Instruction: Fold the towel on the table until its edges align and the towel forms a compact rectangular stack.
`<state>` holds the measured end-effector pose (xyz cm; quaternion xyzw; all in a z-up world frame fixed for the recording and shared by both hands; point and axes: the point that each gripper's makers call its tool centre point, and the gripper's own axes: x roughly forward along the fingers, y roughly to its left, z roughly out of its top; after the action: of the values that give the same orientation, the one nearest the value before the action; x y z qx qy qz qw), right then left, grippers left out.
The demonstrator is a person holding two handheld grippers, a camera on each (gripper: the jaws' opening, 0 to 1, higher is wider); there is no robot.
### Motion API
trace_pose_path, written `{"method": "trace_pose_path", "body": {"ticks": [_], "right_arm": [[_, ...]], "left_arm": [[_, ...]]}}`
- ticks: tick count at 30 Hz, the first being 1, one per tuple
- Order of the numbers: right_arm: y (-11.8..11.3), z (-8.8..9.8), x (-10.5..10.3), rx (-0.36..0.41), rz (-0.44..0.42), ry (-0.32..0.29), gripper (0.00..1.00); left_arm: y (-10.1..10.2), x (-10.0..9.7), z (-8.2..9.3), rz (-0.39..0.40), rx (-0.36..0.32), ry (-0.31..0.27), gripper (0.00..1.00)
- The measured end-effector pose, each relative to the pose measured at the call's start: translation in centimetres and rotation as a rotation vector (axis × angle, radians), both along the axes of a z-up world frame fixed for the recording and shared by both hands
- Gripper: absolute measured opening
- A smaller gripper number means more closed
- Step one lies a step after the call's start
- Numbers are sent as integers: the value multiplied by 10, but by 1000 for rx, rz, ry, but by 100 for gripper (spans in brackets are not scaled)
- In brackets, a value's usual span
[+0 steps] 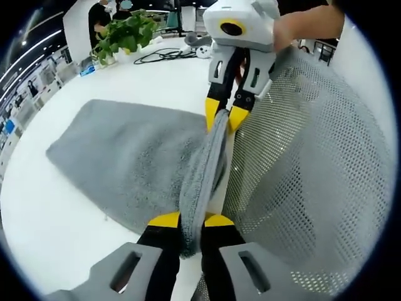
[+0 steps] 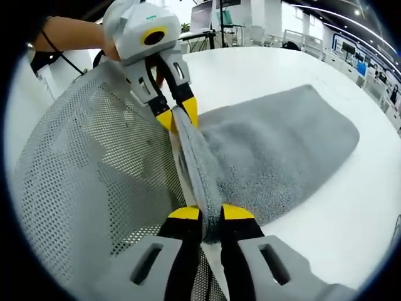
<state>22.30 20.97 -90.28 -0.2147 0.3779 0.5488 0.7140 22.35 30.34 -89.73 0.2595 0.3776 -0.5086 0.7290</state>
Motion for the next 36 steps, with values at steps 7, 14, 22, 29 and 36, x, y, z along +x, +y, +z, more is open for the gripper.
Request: {"method": "trace_pose_path", "body": {"ticks": [7, 14, 22, 29, 36], "right_arm": [[-2, 12, -3, 26, -6, -3, 8], [-3, 23, -4, 45, 3, -16, 8], [-2, 41, -4, 83, 6, -26, 7], [1, 53, -8, 97, 28, -39, 7], [1, 72, -12, 117, 49, -57, 7]], "left_arm": [[-2, -3, 14, 0, -23, 7, 10], [-5, -3, 28, -3, -40, 6, 10], [-4, -2, 47, 7, -69, -6, 10], [-4, -5, 62, 5, -87, -12, 10], [-4, -4, 82, 15, -129, -26, 10]]}}
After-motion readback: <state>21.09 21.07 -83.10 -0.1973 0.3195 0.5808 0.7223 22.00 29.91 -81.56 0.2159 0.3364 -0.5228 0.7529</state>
